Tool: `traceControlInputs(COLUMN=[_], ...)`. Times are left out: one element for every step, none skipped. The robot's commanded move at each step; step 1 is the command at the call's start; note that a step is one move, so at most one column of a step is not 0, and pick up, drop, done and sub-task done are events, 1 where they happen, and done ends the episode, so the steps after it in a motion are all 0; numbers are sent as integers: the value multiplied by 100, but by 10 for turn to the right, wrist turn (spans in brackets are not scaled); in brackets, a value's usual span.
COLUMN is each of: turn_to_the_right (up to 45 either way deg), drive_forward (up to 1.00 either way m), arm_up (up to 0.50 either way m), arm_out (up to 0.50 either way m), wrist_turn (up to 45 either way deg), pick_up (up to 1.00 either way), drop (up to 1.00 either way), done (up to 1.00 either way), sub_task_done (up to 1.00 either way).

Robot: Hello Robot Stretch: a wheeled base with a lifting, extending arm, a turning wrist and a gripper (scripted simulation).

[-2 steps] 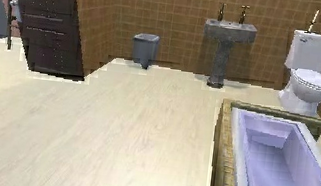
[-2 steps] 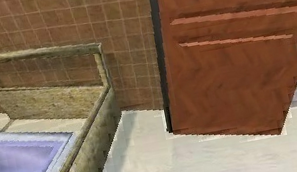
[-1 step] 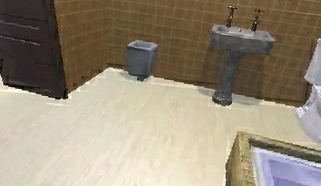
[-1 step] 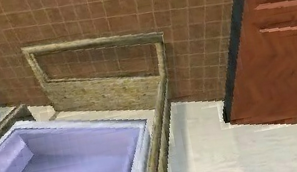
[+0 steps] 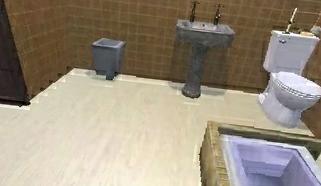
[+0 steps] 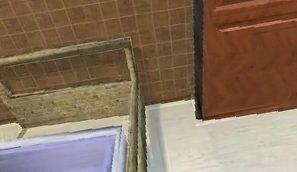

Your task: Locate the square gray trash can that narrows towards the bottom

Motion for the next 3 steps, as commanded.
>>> traceControlInputs(turn_to_the_right=[0, 0, 0], drive_forward=[100, 100, 20], arm_up=[0, 0, 0], arm_out=[0, 0, 0], wrist_turn=[0, 0, 0], pick_up=[0, 0, 0], drop=[0, 0, 0], done=[0, 0, 0], sub_task_done=[0, 0, 0])
